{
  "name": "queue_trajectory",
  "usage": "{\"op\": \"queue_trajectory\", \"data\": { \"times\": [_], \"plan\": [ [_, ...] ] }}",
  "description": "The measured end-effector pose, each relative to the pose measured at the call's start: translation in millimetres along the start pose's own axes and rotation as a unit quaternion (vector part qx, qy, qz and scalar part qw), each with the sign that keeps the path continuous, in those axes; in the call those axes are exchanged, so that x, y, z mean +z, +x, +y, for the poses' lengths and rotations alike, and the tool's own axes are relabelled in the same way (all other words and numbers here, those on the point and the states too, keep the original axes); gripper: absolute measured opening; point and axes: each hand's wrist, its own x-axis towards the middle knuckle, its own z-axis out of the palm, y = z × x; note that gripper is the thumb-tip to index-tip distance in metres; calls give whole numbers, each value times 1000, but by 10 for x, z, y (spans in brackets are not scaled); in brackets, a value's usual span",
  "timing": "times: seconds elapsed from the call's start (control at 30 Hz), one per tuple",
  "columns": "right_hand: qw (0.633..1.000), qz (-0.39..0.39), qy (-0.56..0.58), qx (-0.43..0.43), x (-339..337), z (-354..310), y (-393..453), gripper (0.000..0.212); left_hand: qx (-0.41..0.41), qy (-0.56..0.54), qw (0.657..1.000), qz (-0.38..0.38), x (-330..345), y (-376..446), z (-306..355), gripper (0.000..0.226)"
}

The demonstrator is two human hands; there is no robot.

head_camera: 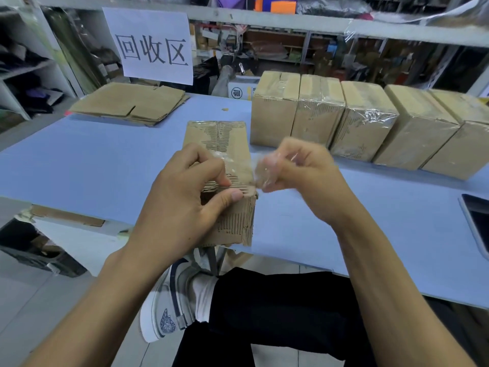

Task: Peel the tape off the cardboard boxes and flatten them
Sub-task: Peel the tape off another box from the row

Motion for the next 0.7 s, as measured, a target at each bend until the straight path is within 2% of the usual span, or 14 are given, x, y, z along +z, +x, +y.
{"op": "queue_trajectory", "data": {
  "times": [0.1, 0.23, 0.33, 0.4, 0.5, 0.6, 0.7],
  "plan": [
    [995, 71, 65, 22, -13, -22, 120, 23, 6, -26, 1000, -14, -19, -18, -23, 28],
    [996, 85, 19, 1, 47, 40, 200, 4, -18, -13, 1000, 5, -11, 3, 25, 39],
    [989, 109, -89, -50, 67, 29, 213, 23, -33, 107, 993, 24, 54, 83, 158, 50],
    [981, 99, -146, -84, 102, 5, 215, 36, -34, 173, 984, 20, 95, 134, 222, 53],
    [970, 79, -210, -97, 139, -20, 246, 56, -95, 216, 972, -8, 117, 166, 270, 54],
    [980, 77, -156, -92, 117, -116, 291, 40, -171, 196, 964, -50, -24, 146, 277, 58],
    [986, 77, -132, -68, 47, -239, 288, 29, -157, 189, 963, -110, -325, 158, 145, 58]
  ]
}}
